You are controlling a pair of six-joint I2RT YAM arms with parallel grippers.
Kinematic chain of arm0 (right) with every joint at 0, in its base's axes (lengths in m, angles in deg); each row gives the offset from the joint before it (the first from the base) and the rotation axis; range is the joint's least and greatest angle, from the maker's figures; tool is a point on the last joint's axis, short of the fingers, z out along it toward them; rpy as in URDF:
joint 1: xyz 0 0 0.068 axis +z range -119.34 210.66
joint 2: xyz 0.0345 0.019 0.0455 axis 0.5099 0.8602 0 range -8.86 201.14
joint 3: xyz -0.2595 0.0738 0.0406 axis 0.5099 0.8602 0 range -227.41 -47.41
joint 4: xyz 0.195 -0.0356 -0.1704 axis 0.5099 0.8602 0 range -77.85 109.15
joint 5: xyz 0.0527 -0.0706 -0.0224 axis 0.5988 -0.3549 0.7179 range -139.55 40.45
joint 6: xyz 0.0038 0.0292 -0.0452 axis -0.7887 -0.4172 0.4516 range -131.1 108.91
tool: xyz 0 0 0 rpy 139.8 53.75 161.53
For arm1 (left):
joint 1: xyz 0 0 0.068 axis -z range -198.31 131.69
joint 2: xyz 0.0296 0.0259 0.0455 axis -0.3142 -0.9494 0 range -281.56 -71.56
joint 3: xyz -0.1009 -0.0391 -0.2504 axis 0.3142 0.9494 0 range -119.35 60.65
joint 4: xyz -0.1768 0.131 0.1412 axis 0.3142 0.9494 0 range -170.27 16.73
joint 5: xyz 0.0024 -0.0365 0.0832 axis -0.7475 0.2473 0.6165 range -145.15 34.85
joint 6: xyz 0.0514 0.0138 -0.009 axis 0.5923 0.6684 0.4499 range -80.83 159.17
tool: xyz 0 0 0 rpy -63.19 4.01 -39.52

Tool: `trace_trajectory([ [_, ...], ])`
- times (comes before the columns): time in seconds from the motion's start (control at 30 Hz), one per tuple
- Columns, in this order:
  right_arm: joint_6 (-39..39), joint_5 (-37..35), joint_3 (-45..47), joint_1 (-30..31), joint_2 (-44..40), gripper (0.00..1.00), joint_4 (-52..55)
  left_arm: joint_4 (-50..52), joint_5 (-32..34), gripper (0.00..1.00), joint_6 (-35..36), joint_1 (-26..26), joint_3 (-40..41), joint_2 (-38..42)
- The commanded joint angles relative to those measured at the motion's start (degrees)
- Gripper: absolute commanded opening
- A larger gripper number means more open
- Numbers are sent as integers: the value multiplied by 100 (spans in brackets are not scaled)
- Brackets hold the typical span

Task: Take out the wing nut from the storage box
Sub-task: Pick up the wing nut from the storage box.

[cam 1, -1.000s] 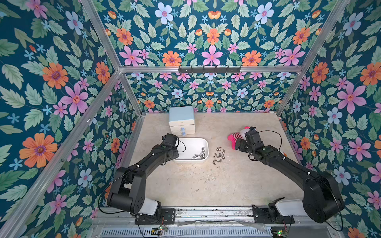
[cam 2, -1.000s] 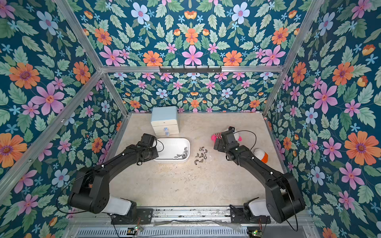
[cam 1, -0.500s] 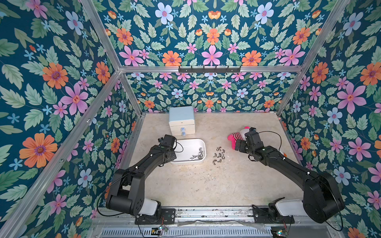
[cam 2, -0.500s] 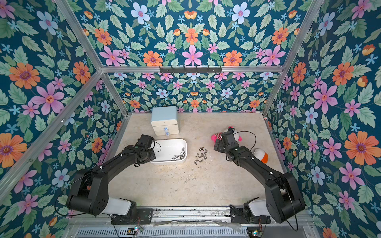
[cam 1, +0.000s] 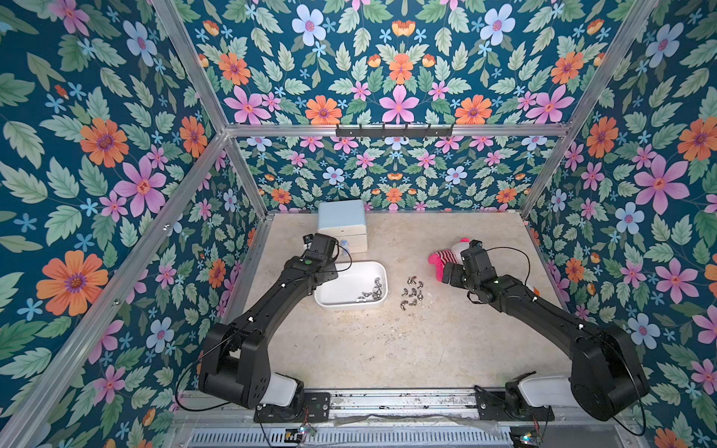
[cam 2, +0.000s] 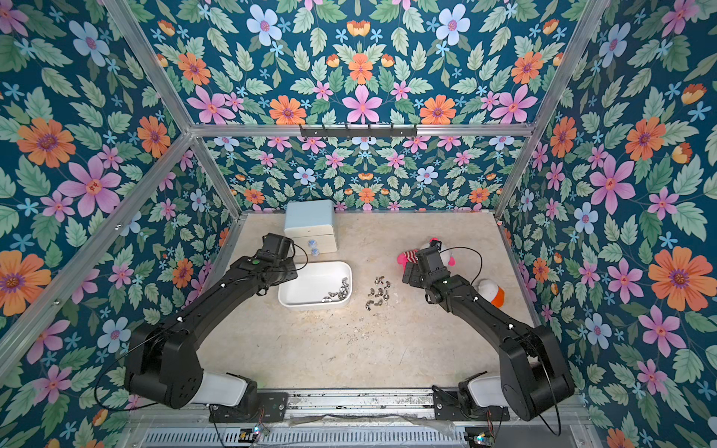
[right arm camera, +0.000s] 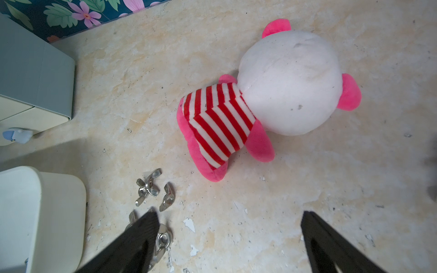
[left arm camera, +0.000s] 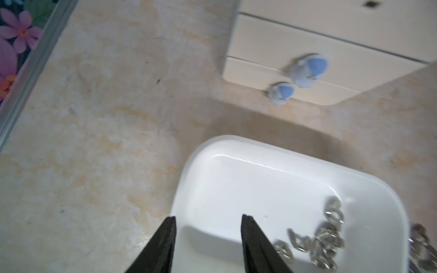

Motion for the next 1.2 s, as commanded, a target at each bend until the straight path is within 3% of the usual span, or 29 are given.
trace_trajectory([
  [0.0, -61, -30, 6, 6, 26, 99, -87, 71, -152, 52, 214, 546, -399, -310],
  [0.17, -62, -30, -14, 6, 29, 99, -73, -133, -407, 51, 120, 1109, -848, -1066],
  [0.47, -53, -146, 109, 5, -131, 99, 10, -719, -963, 45, 103, 1361, -905, -1967],
  [0.87, -62, -101, 107, 12, -52, 99, -72, -593, -560, 40, 103, 1514, -1210, -2650],
  [1.17, -65, -102, 150, 11, -43, 99, -98, -755, -693, 35, 101, 1518, -1255, -2932],
])
